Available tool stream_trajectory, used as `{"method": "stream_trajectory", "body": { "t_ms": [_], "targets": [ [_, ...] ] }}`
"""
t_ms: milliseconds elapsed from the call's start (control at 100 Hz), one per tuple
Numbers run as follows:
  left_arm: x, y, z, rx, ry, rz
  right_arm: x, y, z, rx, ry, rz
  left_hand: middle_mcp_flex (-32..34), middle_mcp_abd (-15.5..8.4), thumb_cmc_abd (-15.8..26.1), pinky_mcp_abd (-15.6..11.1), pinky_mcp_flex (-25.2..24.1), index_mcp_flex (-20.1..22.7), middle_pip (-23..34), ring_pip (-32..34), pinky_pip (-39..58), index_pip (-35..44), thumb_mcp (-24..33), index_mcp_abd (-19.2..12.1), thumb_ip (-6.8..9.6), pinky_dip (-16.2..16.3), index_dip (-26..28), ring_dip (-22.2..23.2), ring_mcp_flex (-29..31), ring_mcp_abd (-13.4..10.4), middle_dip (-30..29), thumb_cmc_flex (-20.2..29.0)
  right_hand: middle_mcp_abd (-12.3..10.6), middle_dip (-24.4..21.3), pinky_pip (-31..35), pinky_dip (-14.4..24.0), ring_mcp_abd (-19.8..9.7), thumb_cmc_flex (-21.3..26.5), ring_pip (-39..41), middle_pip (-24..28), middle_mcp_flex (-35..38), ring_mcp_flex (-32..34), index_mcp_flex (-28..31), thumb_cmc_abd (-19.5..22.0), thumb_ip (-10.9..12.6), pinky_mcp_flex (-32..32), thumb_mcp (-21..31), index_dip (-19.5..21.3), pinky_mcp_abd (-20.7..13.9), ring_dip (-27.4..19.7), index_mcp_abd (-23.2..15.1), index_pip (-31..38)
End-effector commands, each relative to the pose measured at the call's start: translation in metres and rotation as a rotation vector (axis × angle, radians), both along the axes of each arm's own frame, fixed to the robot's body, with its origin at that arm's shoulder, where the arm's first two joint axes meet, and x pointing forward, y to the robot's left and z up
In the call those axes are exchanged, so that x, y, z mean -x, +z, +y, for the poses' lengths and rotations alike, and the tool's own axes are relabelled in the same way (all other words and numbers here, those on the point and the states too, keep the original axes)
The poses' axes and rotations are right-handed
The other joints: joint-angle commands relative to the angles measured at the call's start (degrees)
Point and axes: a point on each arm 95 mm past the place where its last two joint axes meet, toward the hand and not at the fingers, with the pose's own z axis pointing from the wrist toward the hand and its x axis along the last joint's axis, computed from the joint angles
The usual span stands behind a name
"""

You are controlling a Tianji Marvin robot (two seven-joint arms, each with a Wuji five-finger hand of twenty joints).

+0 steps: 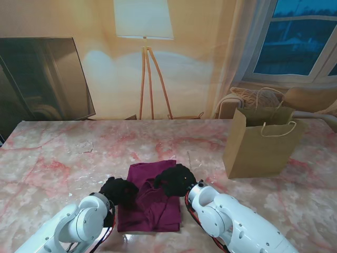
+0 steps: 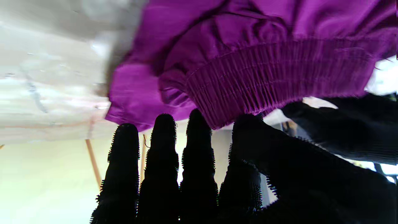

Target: Fold the socks and the shorts into the kraft paper bag

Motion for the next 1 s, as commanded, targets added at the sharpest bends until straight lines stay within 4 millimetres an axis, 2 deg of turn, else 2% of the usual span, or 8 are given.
{"method": "stream_trajectory", "body": {
  "t_ms": [0,210,380,500,680,830,920,990],
  "targets": [
    [0.01,-0.011,0.001,-0.032,-0.014,0.041,0.002,-0.004,-0.008,0.033,-0.01,0.003,-1.26,-1.36,1.83,-0.64,0.02,-0.94,-0.68,-1.66,-1.47,-0.8,-1.63,0.46,2.53,-1.91,0.45,-0.57,-2.43,-1.04,-0.36,-2.16,-0.32,-0.41,-1.09,0.56,-1.35,-2.91,-1.6,-0.81,-2.22,-2.39,1.03,-1.42,-2.13,-1.5,2.08,-0.22,-0.29,-1.0,-0.54,2.56],
    [0.025,-0.011,0.001,-0.137,-0.046,0.088,0.0,-0.011,-0.014,0.115,-0.001,0.025,0.31,0.14,5.83,-0.47,0.06,0.66,-0.79,-2.35,-0.68,-2.7,-8.34,5.33,3.62,-3.68,0.61,-0.03,-1.86,-0.13,-0.06,-3.7,-1.35,-0.76,-2.13,0.93,-2.74,-5.05,-2.14,-1.53,-2.63,-3.25,0.56,-0.35,-1.36,-2.62,0.88,-1.54,-0.94,-1.4,-0.68,2.5],
    [0.039,-0.007,0.003,-0.174,-0.051,0.133,0.004,-0.025,-0.014,0.153,0.029,0.062,1.73,1.16,8.42,-0.69,-0.37,2.95,-1.18,-2.27,1.03,-2.95,-14.41,6.86,4.41,-2.1,1.16,0.89,-1.15,0.42,0.27,-2.45,-1.36,-0.8,-2.35,1.28,-2.76,-5.1,-1.88,-1.56,-2.12,-2.89,1.2,-0.68,-1.38,-2.3,0.49,-1.48,-1.51,-1.46,-0.72,3.66],
    [0.044,-0.005,0.01,-0.196,-0.049,0.14,0.006,-0.028,-0.019,0.183,0.039,0.062,1.87,1.12,8.54,-1.05,-0.35,4.37,-1.12,-2.2,1.34,-1.97,-15.05,7.39,4.52,-1.63,1.9,1.0,-0.9,0.04,0.35,-2.2,-1.18,-0.7,-2.2,1.48,-2.58,-5.96,-1.51,-1.31,-1.55,-2.27,1.74,-1.03,-1.57,-1.59,0.58,-1.68,-1.72,-1.38,-0.47,4.46],
    [0.049,-0.003,0.021,-0.222,-0.041,0.136,0.008,-0.027,-0.033,0.219,0.033,0.055,1.33,0.85,8.84,-1.13,-0.38,4.17,-1.25,-2.24,1.27,-2.07,-15.82,7.13,4.46,-1.5,1.89,0.89,-0.54,-1.0,0.27,-2.41,-0.89,-0.54,-1.81,1.67,-1.92,-7.34,-0.85,-0.83,0.03,-0.86,2.81,-1.24,-1.46,-0.73,0.2,-2.31,-1.57,-1.19,0.35,5.48],
    [0.052,0.001,0.029,-0.224,-0.049,0.119,0.009,-0.021,-0.043,0.264,0.04,0.033,0.31,0.23,9.24,-1.26,-0.15,3.02,-1.42,-2.08,1.45,-2.37,-17.18,5.18,4.59,-1.23,1.94,0.83,-0.16,-1.26,0.13,-2.97,-0.67,-0.5,-1.42,1.77,-1.7,-8.98,-0.64,-0.73,0.76,-0.21,2.92,-0.08,-0.99,-0.07,-1.14,-3.04,-1.77,-1.09,0.37,5.82],
    [0.053,0.003,0.032,-0.207,-0.047,0.088,0.008,-0.015,-0.046,0.261,0.028,0.013,0.16,0.04,8.08,-0.96,-0.73,2.24,-1.2,-1.49,3.6,-1.37,-17.69,3.31,4.5,1.73,3.1,1.07,0.71,-1.24,0.1,-2.08,-0.46,-0.44,-1.37,1.72,-1.33,-9.91,-0.57,-0.63,0.8,0.01,2.51,0.35,-0.83,0.13,-2.47,-3.3,-1.64,-1.02,0.34,5.65],
    [0.053,0.005,0.033,-0.177,-0.038,0.049,0.009,-0.008,-0.048,0.238,0.015,-0.014,0.27,0.04,7.53,-0.73,-0.74,2.32,-1.11,-1.39,4.13,-1.02,-18.13,2.22,4.25,2.62,3.31,1.08,1.05,-1.41,0.11,-2.49,-0.2,-0.24,-1.16,1.66,-0.87,-10.59,-0.29,-0.23,0.99,0.33,2.45,0.77,-0.74,0.35,-4.66,-3.35,-1.36,-0.72,0.51,5.52]
  ]
}}
